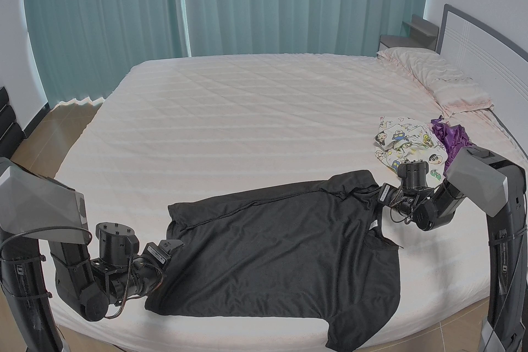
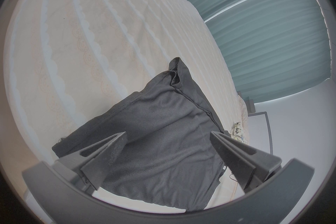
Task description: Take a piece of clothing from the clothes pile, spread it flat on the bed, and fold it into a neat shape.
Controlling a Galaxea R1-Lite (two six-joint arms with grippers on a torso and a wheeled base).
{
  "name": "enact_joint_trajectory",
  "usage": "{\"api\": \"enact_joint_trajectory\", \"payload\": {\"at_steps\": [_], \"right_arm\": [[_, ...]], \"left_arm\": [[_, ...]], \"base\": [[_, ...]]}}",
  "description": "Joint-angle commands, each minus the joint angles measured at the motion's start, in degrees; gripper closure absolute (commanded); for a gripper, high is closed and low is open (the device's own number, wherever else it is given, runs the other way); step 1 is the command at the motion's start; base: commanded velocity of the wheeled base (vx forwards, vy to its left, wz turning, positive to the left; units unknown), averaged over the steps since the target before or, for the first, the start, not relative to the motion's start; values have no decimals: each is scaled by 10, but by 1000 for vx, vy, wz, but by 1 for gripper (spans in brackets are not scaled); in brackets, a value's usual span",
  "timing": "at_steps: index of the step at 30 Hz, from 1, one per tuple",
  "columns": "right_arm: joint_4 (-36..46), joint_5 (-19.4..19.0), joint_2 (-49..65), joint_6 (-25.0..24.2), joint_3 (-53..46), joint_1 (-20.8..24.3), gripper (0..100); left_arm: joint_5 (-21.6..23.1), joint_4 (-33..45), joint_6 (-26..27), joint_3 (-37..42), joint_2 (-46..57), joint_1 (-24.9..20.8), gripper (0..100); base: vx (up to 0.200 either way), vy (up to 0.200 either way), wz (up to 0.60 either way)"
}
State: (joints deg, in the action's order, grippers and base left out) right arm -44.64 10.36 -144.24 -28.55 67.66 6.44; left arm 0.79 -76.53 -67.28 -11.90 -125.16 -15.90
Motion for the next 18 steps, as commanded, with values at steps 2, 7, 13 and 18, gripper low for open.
{"api": "enact_joint_trajectory", "payload": {"at_steps": [2,7,13,18], "right_arm": [[-1,-25,15,-38,1,-5,0],[1,-75,69,-53,-53,-20,0],[-16,-125,114,-17,-148,-27,0],[-67,-153,113,44,-225,-21,0]], "left_arm": [[0,0,0,0,-1,0,0],[0,0,0,0,-1,0,0],[0,0,-1,0,-1,0,0],[0,0,-1,0,0,-1,0]], "base": [[0,0,0],[0,0,0],[0,0,0],[0,0,0]]}}
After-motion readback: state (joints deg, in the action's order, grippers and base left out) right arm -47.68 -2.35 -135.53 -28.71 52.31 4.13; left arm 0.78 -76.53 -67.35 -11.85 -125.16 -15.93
